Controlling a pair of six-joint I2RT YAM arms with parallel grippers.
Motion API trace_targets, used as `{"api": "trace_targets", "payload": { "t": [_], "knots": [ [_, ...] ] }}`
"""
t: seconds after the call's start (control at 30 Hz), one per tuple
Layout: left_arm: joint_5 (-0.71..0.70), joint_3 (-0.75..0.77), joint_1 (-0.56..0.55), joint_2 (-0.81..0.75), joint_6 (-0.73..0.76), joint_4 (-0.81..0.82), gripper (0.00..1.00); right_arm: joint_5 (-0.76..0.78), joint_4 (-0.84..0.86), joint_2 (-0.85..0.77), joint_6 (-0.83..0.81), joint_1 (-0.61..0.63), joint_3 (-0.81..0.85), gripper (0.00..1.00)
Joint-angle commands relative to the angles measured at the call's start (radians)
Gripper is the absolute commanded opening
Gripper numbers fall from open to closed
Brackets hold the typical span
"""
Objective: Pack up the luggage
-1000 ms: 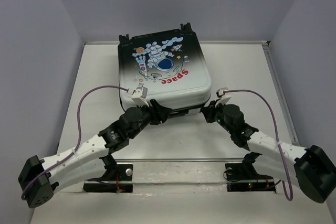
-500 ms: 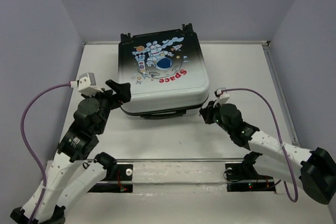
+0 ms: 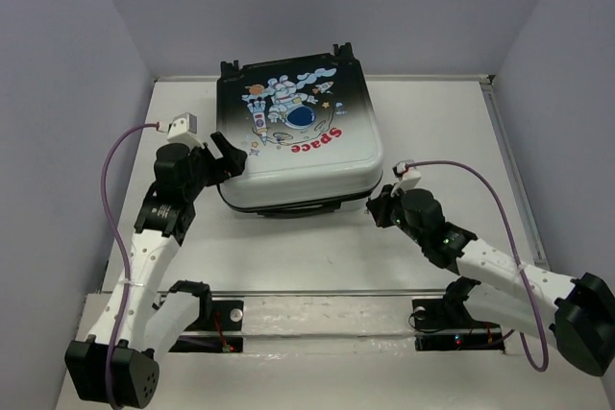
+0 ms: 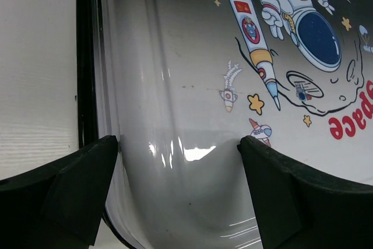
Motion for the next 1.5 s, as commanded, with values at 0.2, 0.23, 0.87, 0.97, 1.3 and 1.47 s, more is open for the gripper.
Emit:
{"api": "trace_targets", "payload": {
  "t": [0.2, 0.23, 0.87, 0.97, 1.3, 1.47],
  "knots": [
    [0.152, -0.158, -0.153, 0.019, -0.176, 0.293, 0.76, 0.262, 0.059, 0.298, 0.094, 0.428, 0.266, 0.07],
    [0.145, -0.158, -0.164, 0.017, -0.184, 0.298, 0.76, 0.294, 0.059, 0.334, 0.100, 0.460, 0.296, 0.07],
    [0.190, 0.041, -0.150, -0.026, -0.008, -0.008, 0.78, 0.193, 0.359, 0.911, -0.047, 0.664, 0.823, 0.07],
    [0.202, 0.019, -0.133, -0.024, 0.002, 0.005, 0.79, 0.137, 0.338, 0.868, -0.049, 0.702, 0.762, 0.07],
    [0.172, -0.051, -0.127, -0.032, -0.014, 0.066, 0.79, 0.196, -0.395, 0.436, 0.057, 0.750, 0.748, 1.00],
    [0.173, -0.063, -0.127, -0.041, -0.006, 0.058, 0.79, 0.324, -0.544, 0.223, -0.006, 0.413, 0.786, 1.00]
  ]
}}
